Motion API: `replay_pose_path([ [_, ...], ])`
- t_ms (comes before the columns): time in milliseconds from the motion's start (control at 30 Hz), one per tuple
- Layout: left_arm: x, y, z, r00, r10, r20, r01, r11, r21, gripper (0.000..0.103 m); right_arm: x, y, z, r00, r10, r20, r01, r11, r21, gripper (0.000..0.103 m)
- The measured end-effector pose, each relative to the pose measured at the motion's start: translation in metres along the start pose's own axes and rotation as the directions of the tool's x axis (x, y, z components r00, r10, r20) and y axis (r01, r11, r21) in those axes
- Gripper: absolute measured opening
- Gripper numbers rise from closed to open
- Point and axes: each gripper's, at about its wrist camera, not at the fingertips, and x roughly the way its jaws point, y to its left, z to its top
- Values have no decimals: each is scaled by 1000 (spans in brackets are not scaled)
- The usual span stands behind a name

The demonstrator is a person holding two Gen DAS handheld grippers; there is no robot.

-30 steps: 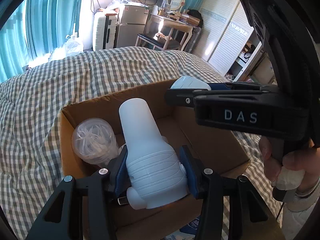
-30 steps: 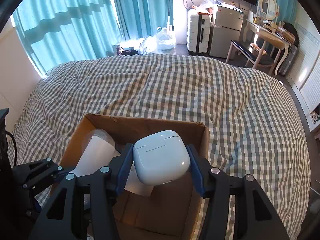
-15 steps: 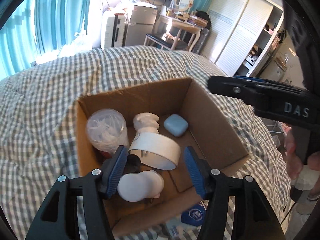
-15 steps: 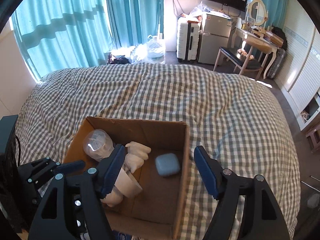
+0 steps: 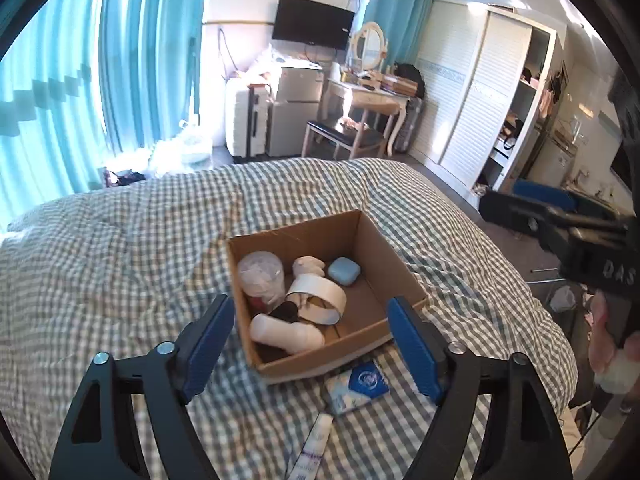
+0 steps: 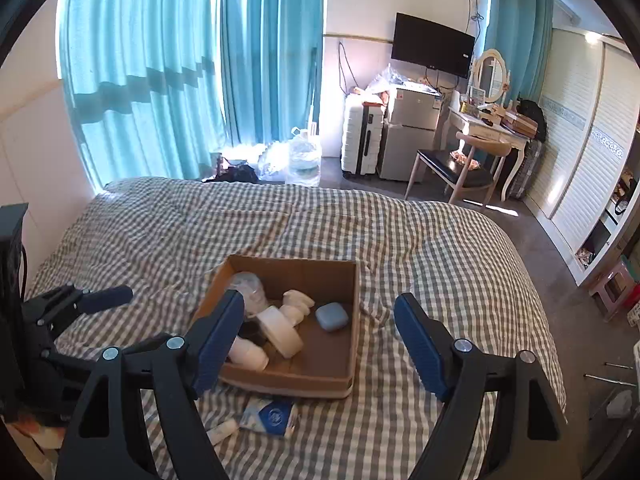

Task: Organize objects
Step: 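Withdraw both tools from the box toward the tube and tissue pack, then grasp the white-and-purple tube with left tool while right tool grasps tissue pack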

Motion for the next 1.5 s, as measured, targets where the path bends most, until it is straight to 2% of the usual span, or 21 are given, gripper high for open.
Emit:
replay_pose_path([
  [33,-11,1,-3,1000,13,13,-13,1000,3,87,-7,5,-4,1000,0,5,0,1000,-5,78],
  [100,-25,1,-5,999,29,36,-29,1000,0,100,-21,13,-13,1000,-6,14,6,1000,-11,83],
  [200,-46,3,-15,996,49,68,-48,999,-18,100,-36,22,-28,999,-29,26,29,999,-13,90],
  [433,-53,13,-50,992,107,61,-105,993,-47,101,-37,30,-71,1000,-20,-1,20,1000,5,94],
  [667,-23,14,-97,983,176,45,-173,983,-62,101,4,27,-122,998,-15,-62,18,999,49,94],
  [800,-5,9,-113,974,218,58,-215,976,-42,101,28,30,-140,996,-17,-88,21,999,44,94],
  [867,8,8,-122,975,220,35,-219,975,-42,101,37,30,-146,995,-7,-96,11,999,43,94],
  [967,22,7,-133,972,233,14,-233,972,-31,101,47,32,-153,994,-36,-99,39,999,28,94],
  [1233,61,-1,-167,980,184,-76,-185,983,-13,101,71,28,-182,986,-70,-149,74,997,21,94],
  [1433,87,-7,-193,976,160,-145,-161,987,5,100,86,16,-197,979,-37,-200,56,994,92,94],
  [1500,95,-7,-197,973,160,-164,-161,987,4,96,87,13,-199,979,-29,-204,52,993,107,94],
])
